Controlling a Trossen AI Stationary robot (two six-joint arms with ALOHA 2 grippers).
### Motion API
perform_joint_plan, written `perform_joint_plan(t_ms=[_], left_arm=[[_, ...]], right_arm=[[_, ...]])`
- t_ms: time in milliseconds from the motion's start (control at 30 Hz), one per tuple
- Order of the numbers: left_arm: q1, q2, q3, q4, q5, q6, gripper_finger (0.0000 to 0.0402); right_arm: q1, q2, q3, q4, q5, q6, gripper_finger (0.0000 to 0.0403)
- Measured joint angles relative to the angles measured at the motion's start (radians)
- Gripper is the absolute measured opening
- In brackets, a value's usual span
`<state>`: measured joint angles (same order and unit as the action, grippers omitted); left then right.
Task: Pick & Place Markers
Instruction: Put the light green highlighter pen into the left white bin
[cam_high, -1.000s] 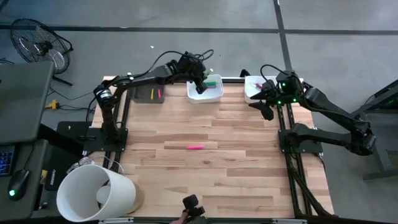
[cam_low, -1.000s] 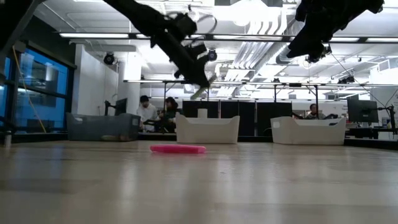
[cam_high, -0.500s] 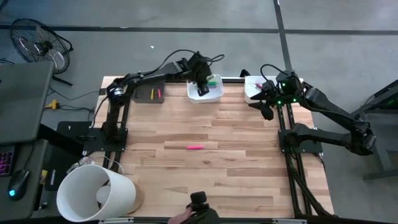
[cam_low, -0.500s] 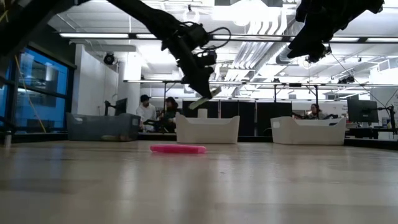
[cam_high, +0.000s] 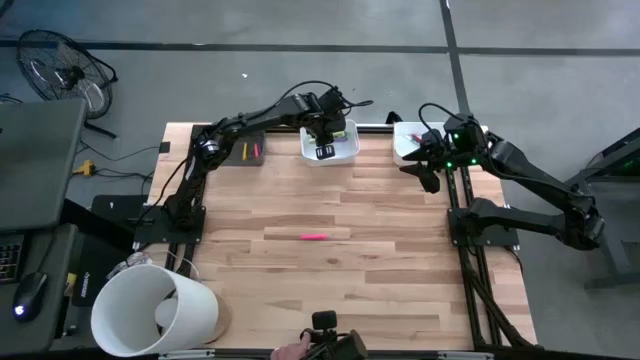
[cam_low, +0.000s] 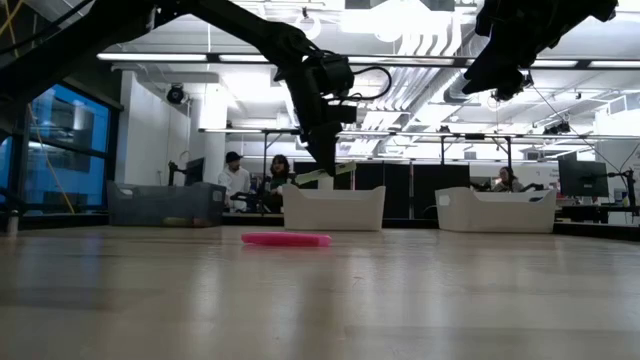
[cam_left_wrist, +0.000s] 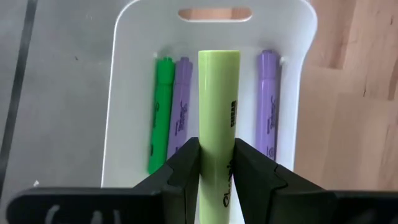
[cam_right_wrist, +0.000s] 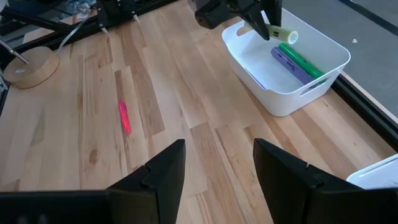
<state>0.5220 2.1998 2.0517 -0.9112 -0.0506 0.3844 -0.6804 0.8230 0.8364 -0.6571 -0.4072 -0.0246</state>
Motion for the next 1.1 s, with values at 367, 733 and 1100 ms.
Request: perform_joint_plan(t_ms=[367, 733, 1100], left_arm=[[-0.006, 0.0, 0.001, 0.0, -0.012, -0.007, 0.0081], [-0.005, 0.0, 0.001, -0.001, -0.013, -0.007, 0.0081], [-0.005, 0.034, -0.003, 0.007, 0.015, -0.083, 0.0081]], right_arm=[[0.0, 0.0, 0.0, 0.0, 0.0, -0.001, 0.0179], [0.0, 0.0, 0.0, 0.0, 0.0, 0.008, 0.0179], [0.0, 0.0, 0.0, 0.004, 0.0, 0.001, 0.0179]])
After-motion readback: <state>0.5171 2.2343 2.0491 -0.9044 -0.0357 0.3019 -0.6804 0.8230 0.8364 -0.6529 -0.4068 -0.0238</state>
